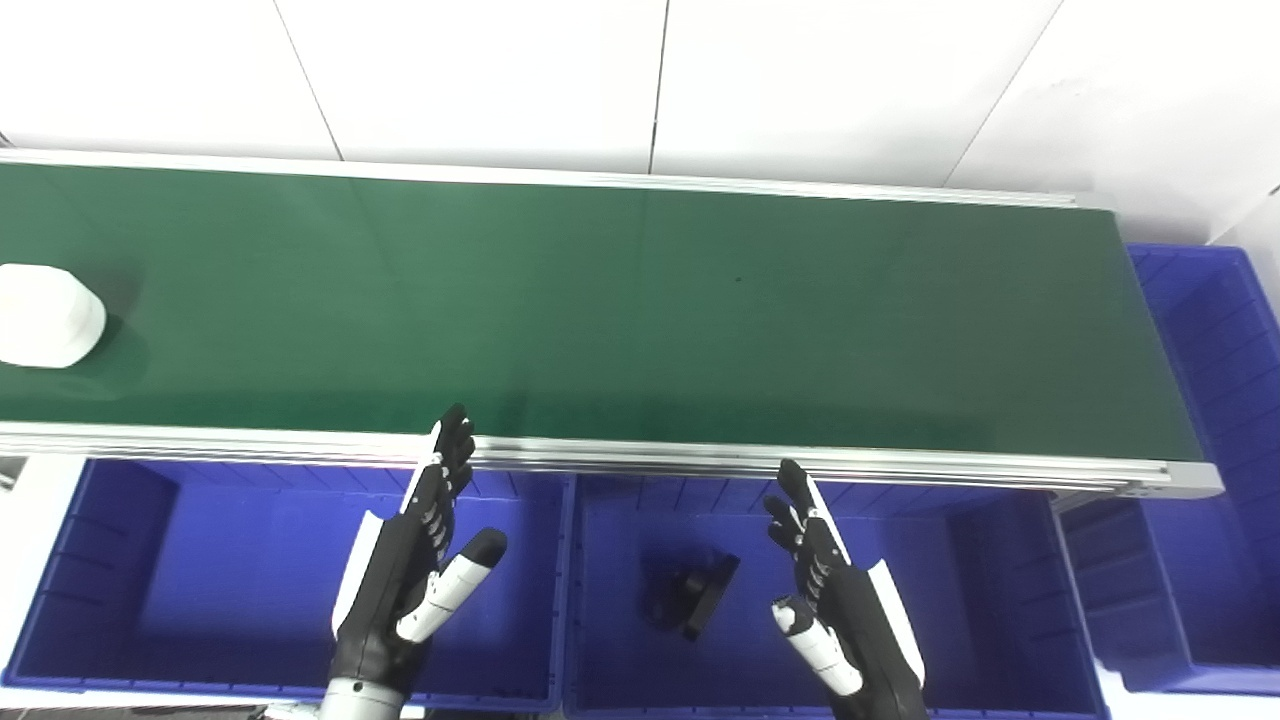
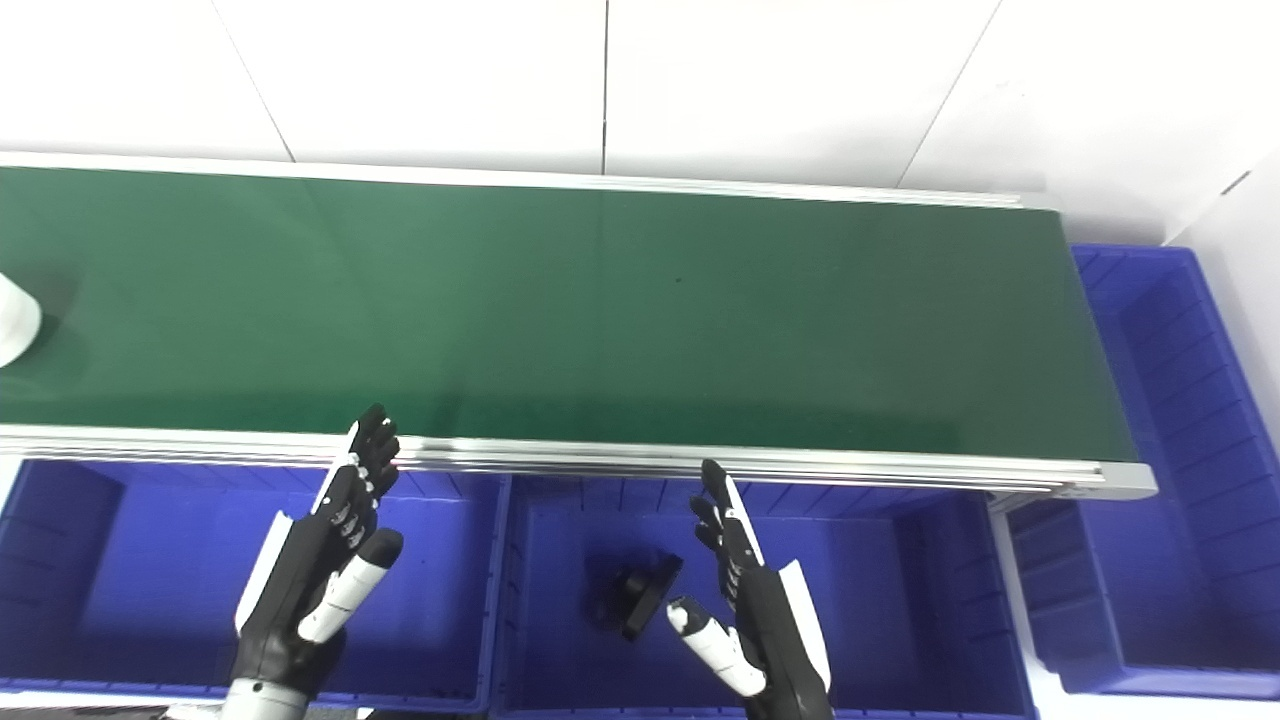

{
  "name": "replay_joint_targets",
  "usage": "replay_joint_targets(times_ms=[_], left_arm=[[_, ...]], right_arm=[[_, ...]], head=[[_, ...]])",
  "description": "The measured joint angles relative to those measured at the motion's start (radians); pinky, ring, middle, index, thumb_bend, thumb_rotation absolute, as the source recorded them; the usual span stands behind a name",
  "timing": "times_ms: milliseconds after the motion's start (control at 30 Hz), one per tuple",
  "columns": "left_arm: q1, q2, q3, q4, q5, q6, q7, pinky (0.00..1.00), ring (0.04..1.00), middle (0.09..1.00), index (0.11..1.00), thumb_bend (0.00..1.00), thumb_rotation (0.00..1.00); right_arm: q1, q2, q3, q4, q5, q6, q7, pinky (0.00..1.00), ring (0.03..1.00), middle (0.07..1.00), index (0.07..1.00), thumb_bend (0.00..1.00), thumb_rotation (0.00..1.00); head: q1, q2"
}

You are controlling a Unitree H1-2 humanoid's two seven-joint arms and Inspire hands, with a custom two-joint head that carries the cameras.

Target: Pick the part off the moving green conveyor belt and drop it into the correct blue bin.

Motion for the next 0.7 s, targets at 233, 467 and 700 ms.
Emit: replay_joint_targets(times_ms=[233,467,700], left_arm=[[0.014,0.003,0.023,0.000,0.000,-0.004,0.003,1.00,0.999,1.000,1.000,0.74,0.76],[0.015,0.001,0.027,-0.001,-0.036,-0.008,0.005,1.00,1.000,1.000,1.000,0.78,0.76],[0.015,0.001,0.026,-0.002,-0.035,-0.008,0.004,1.00,1.000,1.000,1.000,0.79,0.76]], right_arm=[[-0.001,0.003,-0.005,0.001,-0.018,0.000,-0.011,0.97,0.985,1.000,1.000,0.96,0.87],[-0.002,0.017,-0.026,0.001,-0.007,0.000,-0.022,0.99,0.999,1.000,1.000,0.97,0.85],[-0.004,0.018,-0.036,0.002,-0.007,0.000,-0.022,0.99,1.000,1.000,1.000,0.95,0.87]], head=[[0.006,0.000],[0.011,-0.002],[0.017,0.000]])
